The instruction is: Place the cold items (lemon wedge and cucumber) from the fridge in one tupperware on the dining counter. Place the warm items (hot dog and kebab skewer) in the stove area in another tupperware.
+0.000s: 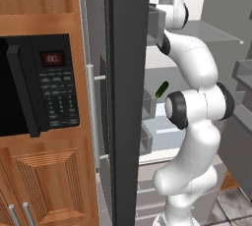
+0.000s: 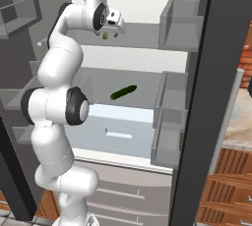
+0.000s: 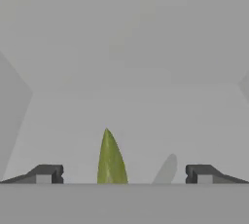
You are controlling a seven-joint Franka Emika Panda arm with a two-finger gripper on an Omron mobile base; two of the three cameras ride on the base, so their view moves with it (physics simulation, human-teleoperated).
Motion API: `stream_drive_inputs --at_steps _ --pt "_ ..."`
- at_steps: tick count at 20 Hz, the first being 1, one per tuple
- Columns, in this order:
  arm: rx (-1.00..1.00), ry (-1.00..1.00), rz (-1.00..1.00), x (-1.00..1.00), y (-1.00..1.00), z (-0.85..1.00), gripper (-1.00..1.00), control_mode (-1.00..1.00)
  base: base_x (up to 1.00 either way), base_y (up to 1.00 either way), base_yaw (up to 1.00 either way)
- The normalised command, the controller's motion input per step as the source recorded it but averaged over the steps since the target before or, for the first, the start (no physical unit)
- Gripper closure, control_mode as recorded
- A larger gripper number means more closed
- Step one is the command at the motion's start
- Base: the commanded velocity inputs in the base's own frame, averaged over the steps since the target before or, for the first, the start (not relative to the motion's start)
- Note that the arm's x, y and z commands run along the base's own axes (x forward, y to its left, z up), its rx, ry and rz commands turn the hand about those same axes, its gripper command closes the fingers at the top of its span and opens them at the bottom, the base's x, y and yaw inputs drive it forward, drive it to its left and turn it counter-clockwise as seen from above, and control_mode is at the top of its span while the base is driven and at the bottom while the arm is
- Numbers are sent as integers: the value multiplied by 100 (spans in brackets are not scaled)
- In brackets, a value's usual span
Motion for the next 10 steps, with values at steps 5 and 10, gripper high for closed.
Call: stream_drive_inputs --at_steps 5,10 --pt "0 1 0 27 2 0 -100 -100 0 0 0" --pt "0 0 0 -10 0 0 -100 -100 0 0 0"
